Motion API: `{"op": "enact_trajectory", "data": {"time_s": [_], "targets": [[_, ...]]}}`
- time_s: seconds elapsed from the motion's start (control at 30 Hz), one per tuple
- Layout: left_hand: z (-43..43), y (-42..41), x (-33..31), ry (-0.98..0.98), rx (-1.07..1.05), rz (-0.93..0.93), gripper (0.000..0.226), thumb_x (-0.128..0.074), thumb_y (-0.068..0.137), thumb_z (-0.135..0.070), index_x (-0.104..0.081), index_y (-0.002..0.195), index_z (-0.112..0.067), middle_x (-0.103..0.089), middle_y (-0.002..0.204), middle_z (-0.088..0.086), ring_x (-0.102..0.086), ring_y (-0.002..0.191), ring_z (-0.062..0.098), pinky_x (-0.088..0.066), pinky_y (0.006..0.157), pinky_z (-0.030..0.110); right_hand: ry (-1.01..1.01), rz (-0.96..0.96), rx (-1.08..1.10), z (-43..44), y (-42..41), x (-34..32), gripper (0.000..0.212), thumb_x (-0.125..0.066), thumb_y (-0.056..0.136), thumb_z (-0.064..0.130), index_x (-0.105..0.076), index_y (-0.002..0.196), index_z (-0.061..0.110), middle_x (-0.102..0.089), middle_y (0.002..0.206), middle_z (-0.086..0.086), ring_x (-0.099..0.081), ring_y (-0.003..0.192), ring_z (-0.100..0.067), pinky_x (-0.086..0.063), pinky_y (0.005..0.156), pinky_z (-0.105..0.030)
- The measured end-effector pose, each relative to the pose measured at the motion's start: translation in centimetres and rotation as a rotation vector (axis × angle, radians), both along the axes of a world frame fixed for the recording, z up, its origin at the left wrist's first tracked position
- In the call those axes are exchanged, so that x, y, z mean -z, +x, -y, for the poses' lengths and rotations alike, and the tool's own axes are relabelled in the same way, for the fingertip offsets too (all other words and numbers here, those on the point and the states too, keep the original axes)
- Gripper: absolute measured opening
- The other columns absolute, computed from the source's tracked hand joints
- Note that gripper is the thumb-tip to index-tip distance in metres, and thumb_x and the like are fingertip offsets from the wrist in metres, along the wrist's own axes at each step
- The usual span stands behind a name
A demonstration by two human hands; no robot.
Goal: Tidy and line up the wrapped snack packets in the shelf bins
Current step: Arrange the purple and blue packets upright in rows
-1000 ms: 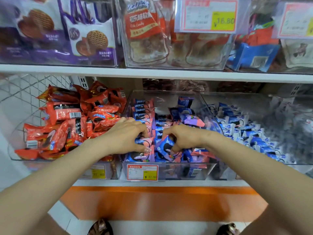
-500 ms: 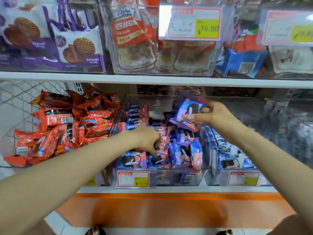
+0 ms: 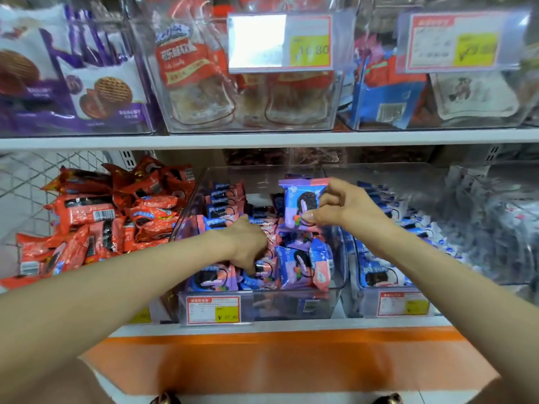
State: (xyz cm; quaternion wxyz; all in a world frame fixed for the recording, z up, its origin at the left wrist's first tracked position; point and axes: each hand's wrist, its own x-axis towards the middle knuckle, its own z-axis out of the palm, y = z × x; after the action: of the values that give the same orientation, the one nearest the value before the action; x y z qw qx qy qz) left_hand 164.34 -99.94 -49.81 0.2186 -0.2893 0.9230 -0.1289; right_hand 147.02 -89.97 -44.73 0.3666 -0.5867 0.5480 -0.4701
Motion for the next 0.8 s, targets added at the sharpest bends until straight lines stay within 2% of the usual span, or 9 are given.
{"op": "enact_trajectory", "data": {"time_s": [0.1,0.17,0.23,0.37,0.43,0.5,0.57,0.7,0.8], "targets": [[1.0,0.8,-0.1,0.014,-0.024,-0.072,0.039,-0.068,0.076,-0.045,-0.064,0.099,-0.014,-0.062,0.106,0.006,-0.049,0.108,0.023,-0.029,0.081,0.032,-0.014,-0.020,-0.043,0.3,0.5,0.1,0.030,-0.072,0.074,-0.005,-0.048,0.085,0.009,-0.035,0.054,0.005,-0.037,0.049,-0.006,-0.035,0.055,-0.013],[1.0,1.2,-0.3,0.017,-0.013,-0.090,0.039,-0.067,0.078,-0.046,-0.062,0.099,-0.014,-0.059,0.104,0.004,-0.047,0.105,0.019,-0.028,0.086,0.031,0.001,-0.033,-0.126,0.5,1.4,0.4,0.035,-0.070,0.074,-0.011,-0.053,0.092,0.013,-0.045,0.048,0.008,-0.041,0.043,-0.002,-0.037,0.051,-0.010],[0.7,1.5,-0.4,0.034,-0.005,-0.103,0.038,-0.064,0.083,-0.044,-0.059,0.103,-0.012,-0.053,0.097,0.003,-0.045,0.102,0.017,-0.025,0.089,0.029,0.020,-0.103,-0.221,0.9,2.6,1.0,0.039,-0.072,0.072,-0.012,-0.055,0.092,0.017,-0.050,0.056,-0.002,-0.046,0.052,-0.007,-0.042,0.057,-0.014],[1.0,2.2,-0.3,0.029,0.033,-0.101,0.035,-0.066,0.084,-0.032,-0.054,0.107,-0.009,-0.050,0.103,0.005,-0.045,0.104,0.021,-0.017,0.069,0.021,0.042,-0.455,-0.314,2.4,4.6,2.8,0.038,-0.076,0.072,-0.001,-0.056,0.091,0.024,-0.054,0.074,-0.008,-0.049,0.068,-0.013,-0.040,0.062,-0.022],[1.2,2.3,-0.4,0.006,0.025,-0.082,0.010,-0.059,0.085,-0.015,-0.052,0.090,-0.011,-0.055,0.109,0.010,-0.046,0.103,0.022,-0.016,0.073,0.025,0.009,-0.646,-0.322,2.8,5.2,3.4,0.037,-0.077,0.072,0.005,-0.059,0.101,0.020,-0.056,0.076,-0.006,-0.051,0.069,-0.016,-0.038,0.060,-0.024],[1.1,2.3,-0.5,0.010,0.021,-0.113,0.028,-0.053,0.083,-0.004,-0.036,0.065,-0.018,-0.059,0.105,0.014,-0.046,0.104,0.024,-0.021,0.081,0.030,-0.006,-0.804,-0.318,3.1,5.4,3.7,0.037,-0.076,0.074,0.008,-0.059,0.106,0.015,-0.057,0.078,-0.006,-0.052,0.074,-0.022,-0.036,0.060,-0.029],[1.2,2.4,-0.5,0.033,0.048,-0.149,0.036,-0.058,0.079,-0.008,-0.030,0.061,-0.020,-0.061,0.100,0.011,-0.048,0.102,0.023,-0.022,0.079,0.030,0.006,-0.923,-0.316,3.4,5.5,3.7,0.036,-0.074,0.076,0.011,-0.058,0.108,0.013,-0.049,0.070,0.002,-0.046,0.071,-0.021,-0.032,0.057,-0.031],[2.5,3.1,0.1,0.119,0.055,-0.214,0.019,-0.069,0.077,-0.029,-0.052,0.081,-0.023,-0.064,0.098,-0.002,-0.048,0.099,0.015,-0.020,0.076,0.028,0.122,-1.009,-0.378,4.1,5.5,3.4,0.036,-0.075,0.077,0.014,-0.059,0.108,0.021,-0.042,0.064,0.003,-0.041,0.060,-0.017,-0.030,0.053,-0.027],[3.0,3.1,0.3,0.148,0.056,-0.255,0.022,-0.071,0.076,-0.037,-0.059,0.088,-0.022,-0.065,0.096,-0.005,-0.048,0.100,0.013,-0.022,0.079,0.028,0.208,-1.035,-0.421,4.8,5.8,3.6,0.030,-0.075,0.077,0.012,-0.052,0.081,0.032,-0.046,0.066,0.003,-0.045,0.064,-0.021,-0.033,0.052,-0.026]]}}
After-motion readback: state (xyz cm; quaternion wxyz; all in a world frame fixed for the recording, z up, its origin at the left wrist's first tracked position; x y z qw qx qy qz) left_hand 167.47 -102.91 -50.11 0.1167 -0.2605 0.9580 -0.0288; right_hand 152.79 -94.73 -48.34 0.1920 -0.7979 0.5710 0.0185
